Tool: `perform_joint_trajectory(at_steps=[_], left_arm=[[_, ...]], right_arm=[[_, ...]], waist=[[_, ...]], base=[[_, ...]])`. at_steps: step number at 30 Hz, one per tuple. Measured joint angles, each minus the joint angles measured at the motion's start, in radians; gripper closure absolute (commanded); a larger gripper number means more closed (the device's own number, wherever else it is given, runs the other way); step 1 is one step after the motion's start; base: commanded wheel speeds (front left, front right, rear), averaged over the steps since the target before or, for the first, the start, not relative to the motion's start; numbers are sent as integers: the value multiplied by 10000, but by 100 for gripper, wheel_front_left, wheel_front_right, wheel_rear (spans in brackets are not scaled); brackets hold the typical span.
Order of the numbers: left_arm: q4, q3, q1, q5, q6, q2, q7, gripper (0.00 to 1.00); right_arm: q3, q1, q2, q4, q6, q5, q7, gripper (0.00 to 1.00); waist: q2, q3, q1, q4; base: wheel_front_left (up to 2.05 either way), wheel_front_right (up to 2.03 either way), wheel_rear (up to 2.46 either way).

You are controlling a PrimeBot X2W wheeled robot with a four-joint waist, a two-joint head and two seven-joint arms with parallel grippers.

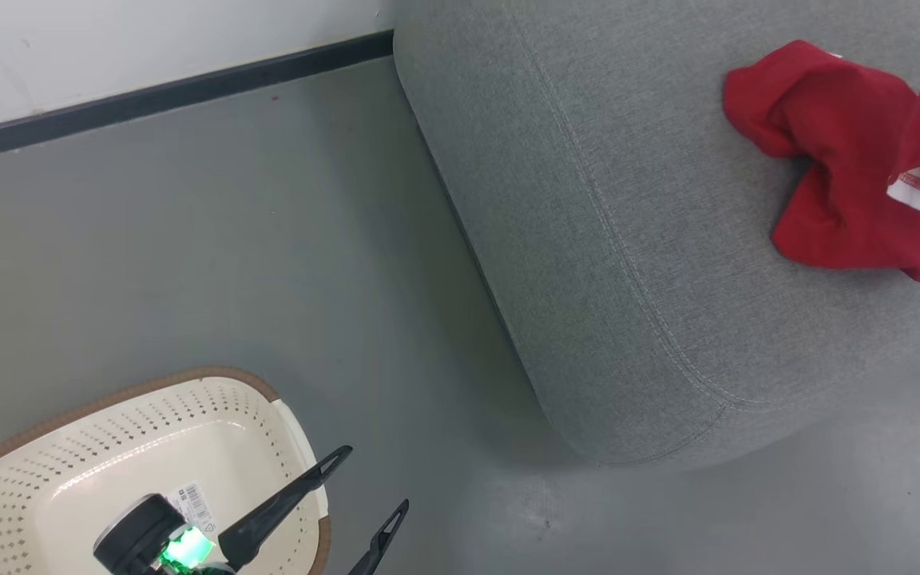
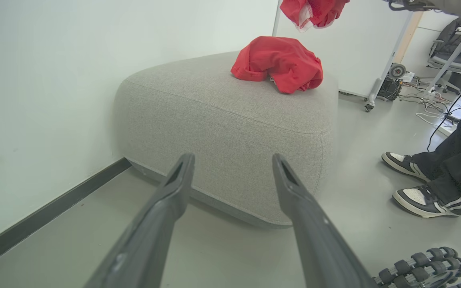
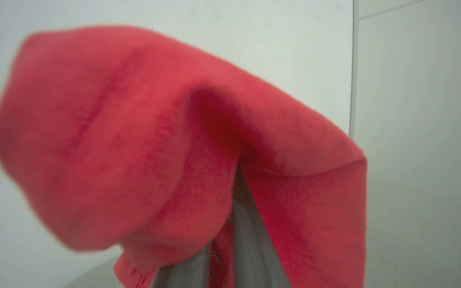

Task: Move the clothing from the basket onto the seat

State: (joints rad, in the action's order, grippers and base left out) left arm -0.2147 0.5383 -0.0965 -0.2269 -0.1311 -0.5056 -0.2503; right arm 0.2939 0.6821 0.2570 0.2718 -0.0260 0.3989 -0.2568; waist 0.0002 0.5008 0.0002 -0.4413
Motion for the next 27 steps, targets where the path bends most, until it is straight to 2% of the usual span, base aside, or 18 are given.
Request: perform_joint_trajectory(at_steps=[11, 27], left_arm=[[-12, 77, -165, -100, 0, -230, -25, 0], [-61, 73, -499, -259, 0, -320, -25, 0]], right_arm=[[489, 1265, 499, 1732, -19, 336, 0, 100], [-267, 2159, 403, 4243, -180, -44, 0, 100]], waist=[[-1, 570, -1, 442], [-1, 993, -1, 1005]], base=[[0, 0, 0], [0, 0, 0]])
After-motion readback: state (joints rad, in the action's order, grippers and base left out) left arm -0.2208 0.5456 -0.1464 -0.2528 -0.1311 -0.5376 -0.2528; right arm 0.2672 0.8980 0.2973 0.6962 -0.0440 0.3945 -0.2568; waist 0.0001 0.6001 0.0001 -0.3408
